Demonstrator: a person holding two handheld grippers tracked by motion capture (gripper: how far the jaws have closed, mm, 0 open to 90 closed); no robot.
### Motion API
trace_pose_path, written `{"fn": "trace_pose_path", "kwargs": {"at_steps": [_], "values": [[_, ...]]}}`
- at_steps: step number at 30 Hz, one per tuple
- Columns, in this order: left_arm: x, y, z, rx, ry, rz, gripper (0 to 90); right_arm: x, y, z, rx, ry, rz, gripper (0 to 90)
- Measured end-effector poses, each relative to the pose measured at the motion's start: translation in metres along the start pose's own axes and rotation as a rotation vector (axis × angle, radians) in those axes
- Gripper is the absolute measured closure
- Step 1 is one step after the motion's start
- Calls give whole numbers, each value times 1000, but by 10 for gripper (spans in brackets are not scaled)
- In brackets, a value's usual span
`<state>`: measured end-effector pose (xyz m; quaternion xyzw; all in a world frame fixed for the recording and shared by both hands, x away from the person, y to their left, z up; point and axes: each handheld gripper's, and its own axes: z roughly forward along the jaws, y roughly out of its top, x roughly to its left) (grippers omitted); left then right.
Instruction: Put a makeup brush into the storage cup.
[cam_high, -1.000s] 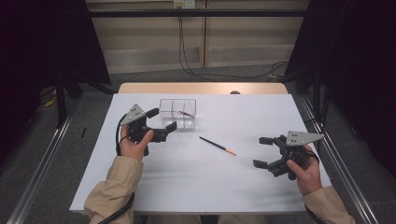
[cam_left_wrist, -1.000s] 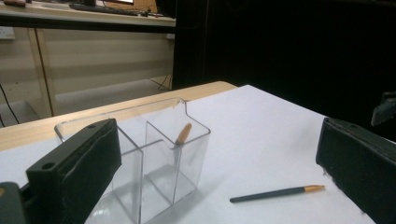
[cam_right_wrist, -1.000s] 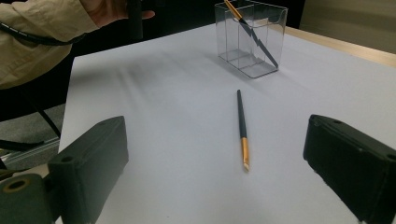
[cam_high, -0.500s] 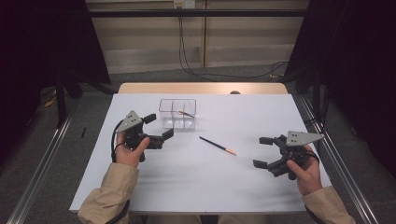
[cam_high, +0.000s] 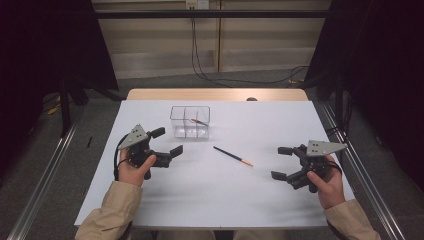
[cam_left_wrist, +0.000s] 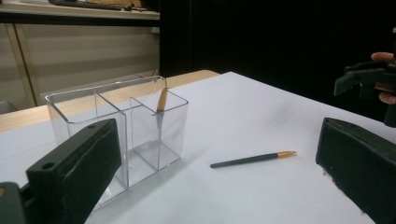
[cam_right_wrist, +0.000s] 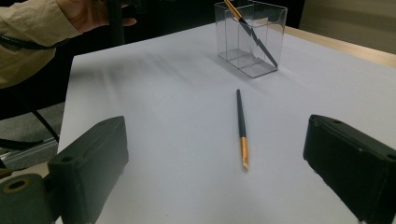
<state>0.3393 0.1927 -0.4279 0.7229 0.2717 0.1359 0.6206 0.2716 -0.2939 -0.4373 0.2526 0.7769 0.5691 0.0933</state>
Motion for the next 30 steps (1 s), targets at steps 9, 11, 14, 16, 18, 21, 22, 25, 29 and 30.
{"fn": "trace_pose_path", "kwargs": {"at_steps": [9,11,14,16,18,21,22,25,29,30], "values": [[-4,-2,-10,8,-19,6,0,0,0,0,-2,0,1,60],[-5,-2,-12,12,-20,9,0,0,0,0,-2,2,1,60],[-4,-3,-16,7,-23,10,0,0,0,0,-3,3,1,59],[-3,-5,-19,8,-20,4,0,0,0,0,-2,2,0,60],[-3,-5,-21,9,-17,10,0,0,1,0,-3,3,0,60],[-2,-5,-25,1,-14,9,0,0,0,0,-4,1,0,60],[-2,-5,-27,0,-13,8,0,0,0,0,-3,3,1,60],[-2,-6,-32,0,-8,12,0,0,0,0,-2,4,0,60],[-2,-8,-40,3,1,16,0,0,0,0,-2,4,0,60],[-1,-9,-41,0,-1,14,0,0,0,0,-3,5,0,60]]}}
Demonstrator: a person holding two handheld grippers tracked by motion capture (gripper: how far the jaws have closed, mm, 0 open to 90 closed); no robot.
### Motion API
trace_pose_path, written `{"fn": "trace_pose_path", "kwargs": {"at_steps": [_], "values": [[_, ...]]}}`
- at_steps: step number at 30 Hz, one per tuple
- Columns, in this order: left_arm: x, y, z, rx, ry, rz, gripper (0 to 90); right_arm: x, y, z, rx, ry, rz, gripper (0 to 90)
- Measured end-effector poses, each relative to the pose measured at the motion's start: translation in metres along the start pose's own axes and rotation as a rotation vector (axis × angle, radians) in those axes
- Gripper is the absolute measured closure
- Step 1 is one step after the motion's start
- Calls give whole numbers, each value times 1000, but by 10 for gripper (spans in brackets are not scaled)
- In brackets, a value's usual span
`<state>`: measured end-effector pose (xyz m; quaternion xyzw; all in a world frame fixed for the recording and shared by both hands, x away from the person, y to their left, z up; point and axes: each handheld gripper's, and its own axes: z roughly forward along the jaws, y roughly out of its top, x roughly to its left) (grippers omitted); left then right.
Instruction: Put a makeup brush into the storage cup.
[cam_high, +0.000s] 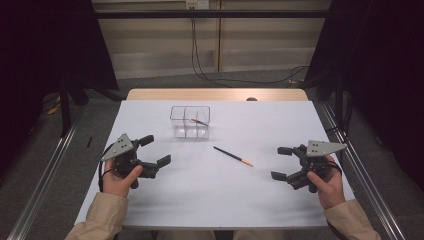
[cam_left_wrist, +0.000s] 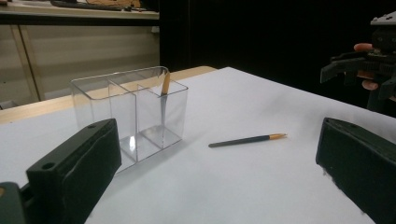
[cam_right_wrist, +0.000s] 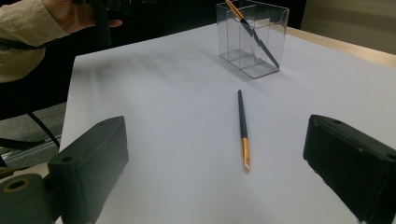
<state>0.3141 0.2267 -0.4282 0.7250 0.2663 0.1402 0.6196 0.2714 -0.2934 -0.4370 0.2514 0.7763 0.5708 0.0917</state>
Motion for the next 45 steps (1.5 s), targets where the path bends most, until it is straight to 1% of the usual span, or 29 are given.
{"fn": "trace_pose_path", "kwargs": {"at_steps": [2,4,6,11,19,29,39,45], "values": [[0,-1,-3,-5,8,1,0,0,0,0,2,1,0,60],[1,-2,-6,-14,3,-5,0,0,0,1,2,1,-2,60],[1,-2,-9,-10,9,3,0,0,0,1,3,1,-3,60],[2,-3,-15,-25,12,-8,0,0,0,0,2,1,-2,60],[1,-5,-19,-13,15,5,0,0,0,0,2,-1,-2,60],[-1,-8,-25,-10,22,6,0,0,0,0,1,1,-3,60],[-3,-10,-30,-6,18,11,0,-1,0,0,3,-1,-5,60],[-4,-11,-34,-10,25,10,0,-1,-1,0,5,-1,-8,60]]}}
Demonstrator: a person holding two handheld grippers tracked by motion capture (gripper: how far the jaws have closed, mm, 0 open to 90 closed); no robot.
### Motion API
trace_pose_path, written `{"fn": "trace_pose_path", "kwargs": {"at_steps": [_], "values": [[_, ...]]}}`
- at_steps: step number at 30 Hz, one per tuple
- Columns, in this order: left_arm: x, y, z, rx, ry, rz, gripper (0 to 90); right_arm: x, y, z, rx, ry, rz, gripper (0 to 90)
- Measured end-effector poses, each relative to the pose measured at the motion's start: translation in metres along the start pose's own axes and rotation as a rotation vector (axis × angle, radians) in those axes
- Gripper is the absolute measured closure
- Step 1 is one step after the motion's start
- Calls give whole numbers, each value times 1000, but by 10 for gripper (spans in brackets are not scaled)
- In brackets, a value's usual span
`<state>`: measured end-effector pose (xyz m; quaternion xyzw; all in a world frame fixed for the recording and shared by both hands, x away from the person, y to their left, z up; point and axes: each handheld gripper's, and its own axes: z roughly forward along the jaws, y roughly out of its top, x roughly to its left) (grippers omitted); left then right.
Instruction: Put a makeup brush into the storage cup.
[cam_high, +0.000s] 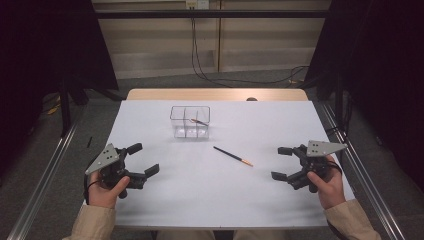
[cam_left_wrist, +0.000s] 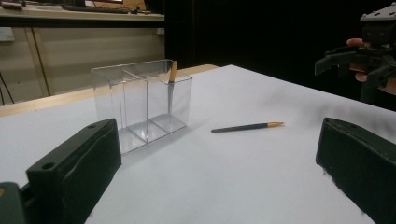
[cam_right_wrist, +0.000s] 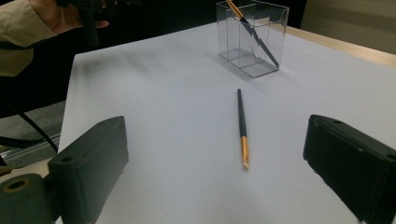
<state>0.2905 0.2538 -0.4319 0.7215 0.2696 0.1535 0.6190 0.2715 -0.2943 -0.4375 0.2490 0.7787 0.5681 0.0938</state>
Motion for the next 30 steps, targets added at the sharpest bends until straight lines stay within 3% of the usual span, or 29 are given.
{"fn": "trace_pose_path", "kwargs": {"at_steps": [30], "values": [[3,-7,-7,8,15,-10,0,-2,2,4,-1,4,2,60]]}}
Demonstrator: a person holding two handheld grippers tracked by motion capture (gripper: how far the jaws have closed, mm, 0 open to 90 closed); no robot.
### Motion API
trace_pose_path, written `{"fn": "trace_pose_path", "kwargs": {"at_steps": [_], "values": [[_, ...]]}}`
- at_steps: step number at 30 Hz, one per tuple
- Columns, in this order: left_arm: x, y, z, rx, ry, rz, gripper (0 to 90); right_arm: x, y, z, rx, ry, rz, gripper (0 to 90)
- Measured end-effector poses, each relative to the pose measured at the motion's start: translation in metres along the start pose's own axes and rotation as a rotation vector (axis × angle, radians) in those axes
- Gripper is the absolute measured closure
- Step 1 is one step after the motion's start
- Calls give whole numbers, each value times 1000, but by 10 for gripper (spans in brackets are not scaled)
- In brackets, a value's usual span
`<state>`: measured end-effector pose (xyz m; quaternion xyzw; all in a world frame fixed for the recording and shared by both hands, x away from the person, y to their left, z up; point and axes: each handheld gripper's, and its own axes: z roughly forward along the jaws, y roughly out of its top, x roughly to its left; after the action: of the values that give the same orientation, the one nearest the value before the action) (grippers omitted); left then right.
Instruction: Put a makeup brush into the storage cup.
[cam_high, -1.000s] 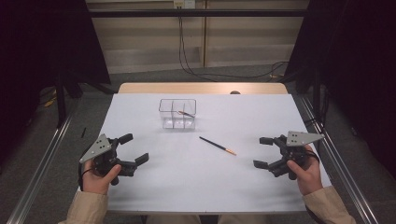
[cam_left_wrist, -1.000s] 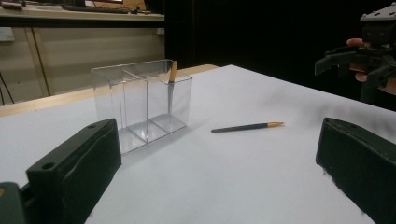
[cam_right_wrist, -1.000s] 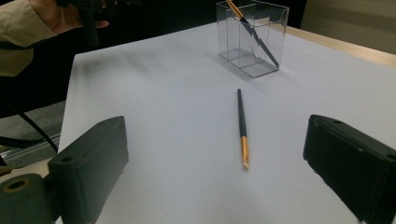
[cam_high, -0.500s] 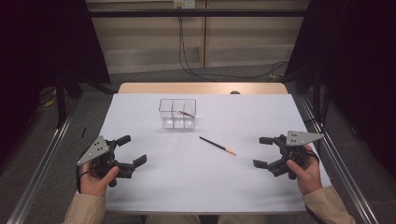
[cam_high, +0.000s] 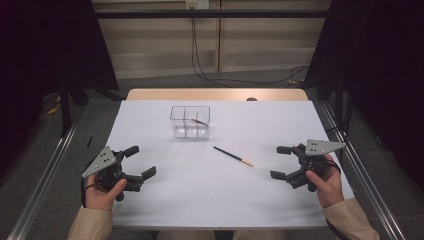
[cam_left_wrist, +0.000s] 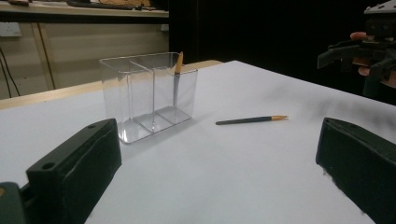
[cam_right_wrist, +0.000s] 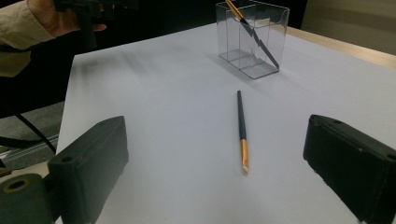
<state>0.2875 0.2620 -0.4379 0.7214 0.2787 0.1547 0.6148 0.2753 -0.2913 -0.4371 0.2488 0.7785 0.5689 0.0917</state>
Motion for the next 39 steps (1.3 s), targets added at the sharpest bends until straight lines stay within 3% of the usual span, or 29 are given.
{"fn": "trace_pose_path", "kwargs": {"at_steps": [13,30,39], "values": [[2,1,0,-1,9,3,0,-5,2,0,-6,-37,27,60],[-1,0,2,10,1,15,0,-10,9,19,58,-81,30,56],[-2,-1,4,11,-4,11,0,-12,11,32,101,-80,31,56]]}}
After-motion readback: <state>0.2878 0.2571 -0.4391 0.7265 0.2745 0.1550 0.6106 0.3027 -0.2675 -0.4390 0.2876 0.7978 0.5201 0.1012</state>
